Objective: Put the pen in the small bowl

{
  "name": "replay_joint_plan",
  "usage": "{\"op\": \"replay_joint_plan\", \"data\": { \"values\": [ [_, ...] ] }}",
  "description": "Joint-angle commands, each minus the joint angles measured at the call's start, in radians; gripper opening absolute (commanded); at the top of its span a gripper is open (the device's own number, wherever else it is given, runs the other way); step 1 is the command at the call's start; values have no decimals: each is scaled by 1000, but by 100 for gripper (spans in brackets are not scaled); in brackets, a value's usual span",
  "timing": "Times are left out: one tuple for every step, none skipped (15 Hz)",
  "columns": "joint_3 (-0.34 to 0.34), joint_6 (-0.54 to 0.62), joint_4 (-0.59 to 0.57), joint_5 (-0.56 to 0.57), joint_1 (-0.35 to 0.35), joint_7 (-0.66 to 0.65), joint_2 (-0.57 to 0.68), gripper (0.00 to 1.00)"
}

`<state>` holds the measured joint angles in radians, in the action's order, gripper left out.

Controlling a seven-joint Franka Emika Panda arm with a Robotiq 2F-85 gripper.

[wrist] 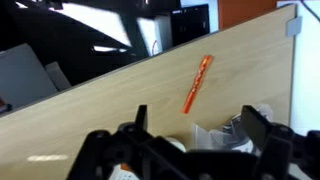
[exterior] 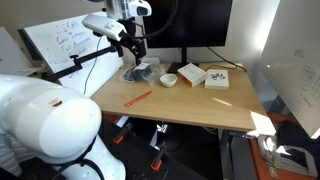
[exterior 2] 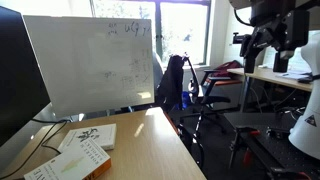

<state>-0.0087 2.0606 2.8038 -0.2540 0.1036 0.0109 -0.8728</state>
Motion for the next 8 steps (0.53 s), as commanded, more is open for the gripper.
{"op": "replay_joint_plan", "data": {
  "values": [
    [6, -3, -1, -5, -8, 5, 1, 100],
    [6, -3, -1, -5, -8, 5, 1, 100],
    [6, -3, -1, -5, -8, 5, 1, 100],
    [6, -3, -1, -5, -8, 5, 1, 100],
    [6, -3, -1, -5, -8, 5, 1, 100],
    [6, -3, -1, -5, -8, 5, 1, 100],
    [35, 27, -15, -6, -20, -44, 44, 100],
    [57, 47, -24, -7, -24, -76, 75, 100]
  ]
}}
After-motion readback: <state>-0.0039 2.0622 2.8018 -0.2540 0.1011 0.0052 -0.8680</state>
